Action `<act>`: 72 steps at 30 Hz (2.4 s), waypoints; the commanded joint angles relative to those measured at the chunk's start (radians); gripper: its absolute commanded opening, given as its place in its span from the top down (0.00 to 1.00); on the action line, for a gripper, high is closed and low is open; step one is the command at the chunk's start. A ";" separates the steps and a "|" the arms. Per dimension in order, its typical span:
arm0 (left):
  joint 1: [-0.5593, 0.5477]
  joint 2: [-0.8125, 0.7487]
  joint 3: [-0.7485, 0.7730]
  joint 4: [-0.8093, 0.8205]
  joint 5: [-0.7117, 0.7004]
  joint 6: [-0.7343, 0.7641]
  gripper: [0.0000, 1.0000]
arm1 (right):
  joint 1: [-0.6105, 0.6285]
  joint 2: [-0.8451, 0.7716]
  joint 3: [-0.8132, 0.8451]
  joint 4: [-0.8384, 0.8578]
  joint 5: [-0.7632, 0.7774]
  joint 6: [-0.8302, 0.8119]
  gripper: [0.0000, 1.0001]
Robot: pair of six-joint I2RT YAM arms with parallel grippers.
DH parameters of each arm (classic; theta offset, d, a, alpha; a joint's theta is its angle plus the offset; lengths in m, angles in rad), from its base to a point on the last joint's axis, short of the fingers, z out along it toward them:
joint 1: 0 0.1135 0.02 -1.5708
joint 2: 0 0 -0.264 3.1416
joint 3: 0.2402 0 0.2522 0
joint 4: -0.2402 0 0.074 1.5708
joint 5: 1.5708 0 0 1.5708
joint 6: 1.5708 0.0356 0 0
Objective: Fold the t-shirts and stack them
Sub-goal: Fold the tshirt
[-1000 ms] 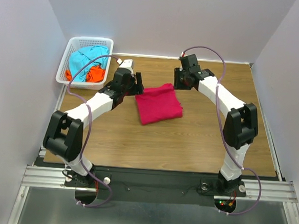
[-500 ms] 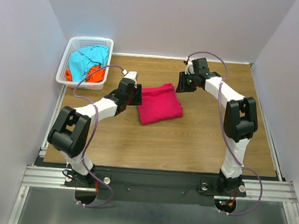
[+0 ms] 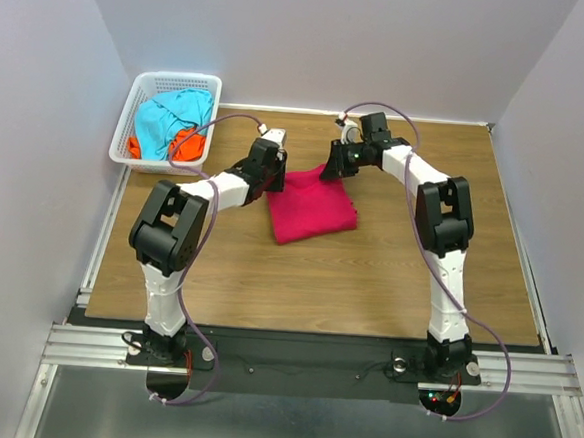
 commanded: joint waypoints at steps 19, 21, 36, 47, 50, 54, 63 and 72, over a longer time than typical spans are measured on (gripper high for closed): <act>0.101 0.039 0.124 0.077 0.130 -0.011 0.52 | -0.101 0.082 0.154 0.058 -0.021 0.234 0.75; 0.099 -0.033 0.095 0.097 0.138 -0.037 0.50 | -0.096 0.031 0.120 0.066 -0.030 0.256 0.73; -0.130 -0.286 -0.236 0.146 0.201 -0.233 0.48 | -0.082 -0.316 -0.525 0.332 -0.178 0.333 0.68; -0.140 -0.189 -0.370 0.178 0.150 -0.269 0.61 | -0.170 -0.236 -0.745 0.480 -0.148 0.313 0.69; -0.134 -0.187 -0.413 0.177 0.127 -0.263 0.63 | -0.188 -0.248 -0.794 0.481 -0.144 0.333 0.69; -0.102 -0.187 -0.423 0.166 0.103 -0.232 0.63 | -0.185 -0.285 -0.854 0.494 -0.151 0.397 0.69; -0.069 -0.221 -0.342 0.103 -0.011 -0.095 0.58 | -0.104 -0.523 -0.896 0.495 -0.098 0.481 0.68; -0.098 -0.382 -0.319 0.043 -0.032 -0.062 0.52 | -0.102 -0.422 -0.551 0.494 -0.055 0.491 0.65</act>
